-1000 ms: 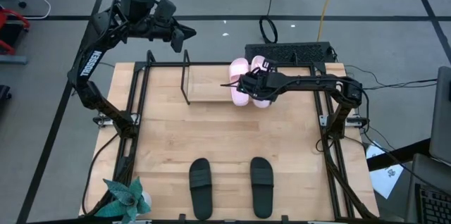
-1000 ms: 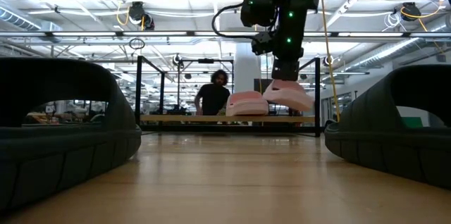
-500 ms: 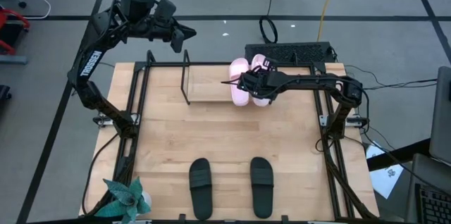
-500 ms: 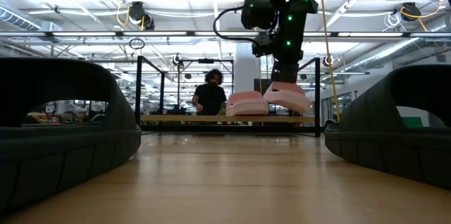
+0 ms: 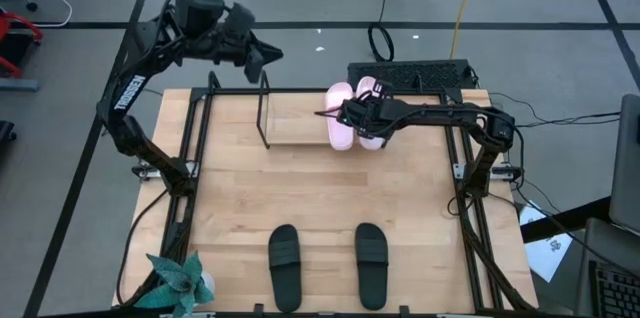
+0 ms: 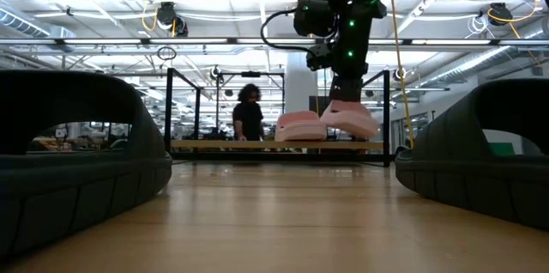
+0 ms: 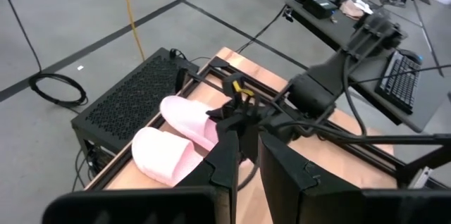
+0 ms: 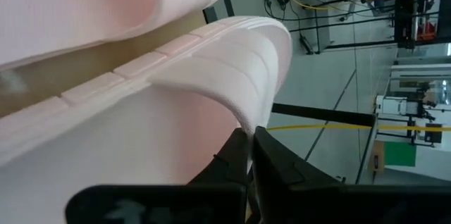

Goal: Pick and place slides into the shelf
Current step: Put the pink slide on the shelf

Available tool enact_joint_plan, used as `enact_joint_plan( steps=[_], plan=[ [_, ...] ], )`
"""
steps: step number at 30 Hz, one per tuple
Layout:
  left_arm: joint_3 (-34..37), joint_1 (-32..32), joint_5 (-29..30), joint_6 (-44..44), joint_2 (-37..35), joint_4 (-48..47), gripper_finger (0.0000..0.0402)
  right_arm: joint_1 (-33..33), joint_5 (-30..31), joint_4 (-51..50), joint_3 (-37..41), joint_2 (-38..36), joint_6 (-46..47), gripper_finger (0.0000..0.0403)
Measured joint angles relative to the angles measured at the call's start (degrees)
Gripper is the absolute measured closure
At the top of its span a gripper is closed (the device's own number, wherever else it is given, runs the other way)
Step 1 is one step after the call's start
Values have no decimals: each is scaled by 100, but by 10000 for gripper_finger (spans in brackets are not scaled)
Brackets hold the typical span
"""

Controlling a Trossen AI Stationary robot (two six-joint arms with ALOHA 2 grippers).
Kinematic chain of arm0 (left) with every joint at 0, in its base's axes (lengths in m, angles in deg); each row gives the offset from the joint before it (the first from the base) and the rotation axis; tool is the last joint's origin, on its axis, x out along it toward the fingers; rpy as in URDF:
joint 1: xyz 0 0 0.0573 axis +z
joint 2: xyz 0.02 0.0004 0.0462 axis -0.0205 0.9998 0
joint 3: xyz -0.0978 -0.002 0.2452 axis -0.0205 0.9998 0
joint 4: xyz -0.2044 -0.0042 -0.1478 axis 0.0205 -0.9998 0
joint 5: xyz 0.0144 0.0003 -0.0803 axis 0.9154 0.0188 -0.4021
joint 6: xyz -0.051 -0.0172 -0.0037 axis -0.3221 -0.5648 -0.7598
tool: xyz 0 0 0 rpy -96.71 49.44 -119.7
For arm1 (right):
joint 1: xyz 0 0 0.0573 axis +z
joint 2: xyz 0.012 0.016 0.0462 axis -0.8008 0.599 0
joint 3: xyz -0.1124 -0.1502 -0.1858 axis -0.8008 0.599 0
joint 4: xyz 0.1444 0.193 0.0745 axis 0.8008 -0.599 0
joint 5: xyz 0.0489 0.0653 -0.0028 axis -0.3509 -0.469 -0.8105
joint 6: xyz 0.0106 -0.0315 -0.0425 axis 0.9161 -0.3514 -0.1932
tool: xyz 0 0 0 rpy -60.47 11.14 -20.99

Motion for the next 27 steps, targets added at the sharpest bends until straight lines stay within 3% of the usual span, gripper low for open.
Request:
enact_joint_plan(
  steps=[27],
  plan=[
    [0, -141, 0, 71, 0, 0, 350, -205, -163, 335, 0, 0, -416, 403]
  ],
)
